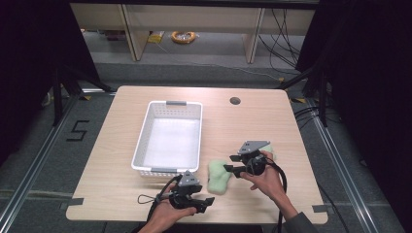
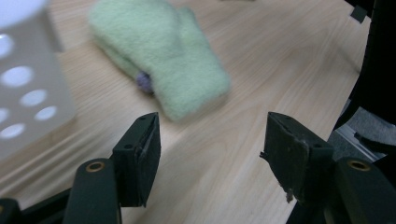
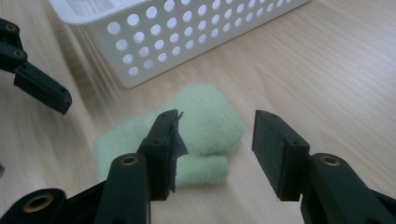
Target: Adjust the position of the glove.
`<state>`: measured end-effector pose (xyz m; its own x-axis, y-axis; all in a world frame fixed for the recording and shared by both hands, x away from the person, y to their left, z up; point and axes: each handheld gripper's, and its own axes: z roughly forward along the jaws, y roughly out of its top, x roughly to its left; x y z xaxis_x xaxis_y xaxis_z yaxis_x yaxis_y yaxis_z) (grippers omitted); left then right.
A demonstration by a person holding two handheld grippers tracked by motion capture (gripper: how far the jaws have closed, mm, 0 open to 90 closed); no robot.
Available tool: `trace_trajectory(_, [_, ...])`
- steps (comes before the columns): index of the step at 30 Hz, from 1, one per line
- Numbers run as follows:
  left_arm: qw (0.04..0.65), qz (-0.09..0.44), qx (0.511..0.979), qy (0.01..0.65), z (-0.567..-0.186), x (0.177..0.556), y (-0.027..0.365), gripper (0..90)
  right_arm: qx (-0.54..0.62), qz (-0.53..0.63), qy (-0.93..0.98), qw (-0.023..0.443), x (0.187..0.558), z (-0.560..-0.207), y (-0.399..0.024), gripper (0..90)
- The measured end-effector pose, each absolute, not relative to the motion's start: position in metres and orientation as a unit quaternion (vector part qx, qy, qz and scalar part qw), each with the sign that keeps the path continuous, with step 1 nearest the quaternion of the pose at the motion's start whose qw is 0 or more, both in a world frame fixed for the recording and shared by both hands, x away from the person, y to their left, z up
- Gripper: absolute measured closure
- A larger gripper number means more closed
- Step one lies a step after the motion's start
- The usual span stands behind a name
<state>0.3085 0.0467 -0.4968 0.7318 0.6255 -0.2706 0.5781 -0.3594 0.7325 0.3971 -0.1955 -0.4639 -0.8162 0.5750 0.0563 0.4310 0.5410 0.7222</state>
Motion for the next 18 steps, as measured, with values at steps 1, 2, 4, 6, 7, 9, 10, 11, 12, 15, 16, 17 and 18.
trace_trajectory(1, [0.427, 0.03, 0.829, 0.361, -0.497, 0.309, 0.044, 36.8, 0.288, 0.383, 0.873, 0.094, 0.397, -0.464, -0.195, 54.2])
trace_trajectory(2, [0.426, 0.039, 0.829, 0.361, -0.497, 0.311, 0.039, 37.4, 0.289, 0.386, 0.871, 0.091, 0.401, -0.466, -0.193, 54.6])
trace_trajectory(4, [0.423, 0.05, 0.832, 0.356, -0.497, 0.315, 0.034, 38.5, 0.29, 0.384, 0.873, 0.075, 0.409, -0.47, -0.188, 56.3])
trace_trajectory(6, [0.416, 0.058, 0.837, 0.352, -0.498, 0.319, 0.031, 40.0, 0.289, 0.384, 0.873, 0.085, 0.416, -0.475, -0.183, 56.4])
trace_trajectory(7, [0.414, 0.061, 0.838, 0.351, -0.499, 0.32, 0.029, 40.4, 0.292, 0.383, 0.872, 0.081, 0.418, -0.476, -0.181, 56.4])
trace_trajectory(9, [0.406, 0.063, 0.842, 0.349, -0.5, 0.324, 0.028, 41.5, 0.29, 0.373, 0.878, 0.073, 0.422, -0.477, -0.177, 56.4])
trace_trajectory(10, [0.404, 0.064, 0.843, 0.349, -0.501, 0.325, 0.027, 42.5, 0.29, 0.371, 0.879, 0.072, 0.424, -0.478, -0.175, 56.5])
trace_trajectory(11, [0.407, 0.064, 0.84, 0.354, -0.502, 0.326, 0.025, 42.8, 0.289, 0.369, 0.881, 0.068, 0.426, -0.48, -0.174, 56.6])
trace_trajectory(12, [0.399, 0.065, 0.844, 0.352, -0.502, 0.327, 0.024, 43.8, 0.292, 0.377, 0.876, 0.067, 0.428, -0.483, -0.171, 56.6])
trace_trajectory(15, [0.393, 0.064, 0.846, 0.354, -0.506, 0.328, 0.021, 45.7, 0.301, 0.363, 0.881, 0.044, 0.433, -0.486, -0.169, 58.2])
trace_trajectory(16, [0.396, 0.066, 0.844, 0.355, -0.507, 0.328, 0.02, 46.8, 0.302, 0.359, 0.882, 0.042, 0.434, -0.487, -0.168, 58.4])
trace_trajectory(17, [0.387, 0.076, 0.849, 0.351, -0.507, 0.329, 0.021, 49.7, 0.302, 0.368, 0.879, 0.04, 0.436, -0.491, -0.167, 59.7])
trace_trajectory(18, [0.386, 0.08, 0.851, 0.347, -0.508, 0.329, 0.021, 52.5, 0.301, 0.367, 0.88, 0.038, 0.436, -0.492, -0.167, 61.4])
